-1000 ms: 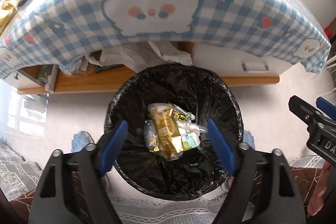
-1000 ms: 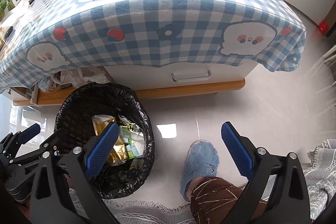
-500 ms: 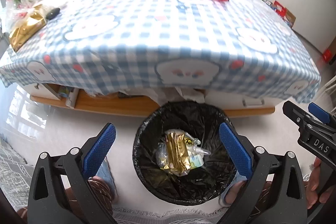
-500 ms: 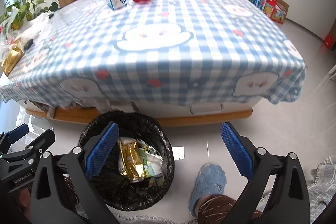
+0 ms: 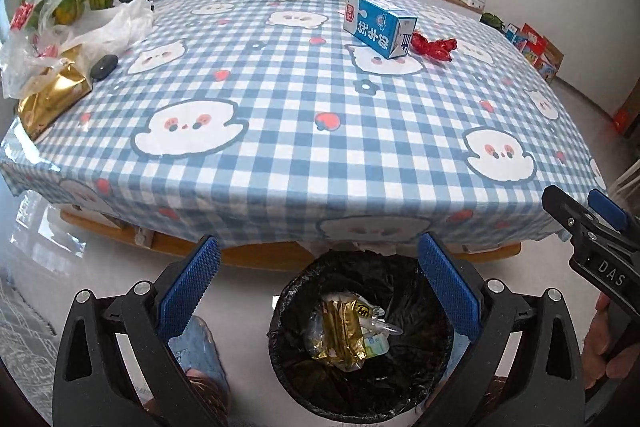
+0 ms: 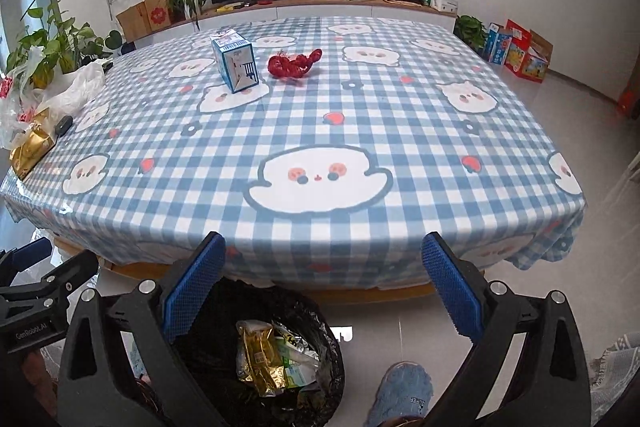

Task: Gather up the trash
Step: 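Raise both tools from the bin and move toward the milk carton and red tinsel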

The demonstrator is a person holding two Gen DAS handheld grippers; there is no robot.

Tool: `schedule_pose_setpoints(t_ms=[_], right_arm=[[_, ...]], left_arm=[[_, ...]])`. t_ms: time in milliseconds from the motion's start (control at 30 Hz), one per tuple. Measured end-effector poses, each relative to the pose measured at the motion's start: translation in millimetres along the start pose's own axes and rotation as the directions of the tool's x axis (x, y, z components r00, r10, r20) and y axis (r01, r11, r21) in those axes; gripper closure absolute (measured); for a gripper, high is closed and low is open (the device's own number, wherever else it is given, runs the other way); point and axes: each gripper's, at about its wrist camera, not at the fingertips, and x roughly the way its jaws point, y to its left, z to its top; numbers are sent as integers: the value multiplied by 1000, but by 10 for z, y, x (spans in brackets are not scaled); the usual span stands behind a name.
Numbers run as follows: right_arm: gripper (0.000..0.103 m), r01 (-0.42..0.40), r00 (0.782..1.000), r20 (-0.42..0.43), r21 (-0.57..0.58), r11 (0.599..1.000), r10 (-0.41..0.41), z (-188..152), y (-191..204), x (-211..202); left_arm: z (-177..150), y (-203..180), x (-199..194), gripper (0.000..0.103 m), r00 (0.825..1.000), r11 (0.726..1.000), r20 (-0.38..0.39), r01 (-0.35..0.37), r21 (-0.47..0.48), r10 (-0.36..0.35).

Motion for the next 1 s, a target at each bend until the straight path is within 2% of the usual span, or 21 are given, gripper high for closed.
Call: schedule_pose_setpoints(t_ms=[200,633,833,1000], right_arm=[[9,-11,1000,15,-8,1000,11,255,59,211],[9,-7,1000,12,-30,1000,7,689,15,707],[9,-11,1000,9,-23,1000,11,901,-115,911],[9,-19,1000,11,-43,999,19,1108,-162,1063]], left_arm=[[322,-38,145,6,1000,1000,12,11,11,-11],[954,-128,556,6,999,999,-24,26,-31,-27],[1402,-243,779,6,1000,1000,-26,-5,-23,5],[1914,-370,977,6,1000,999,-27,-5,-44,3]])
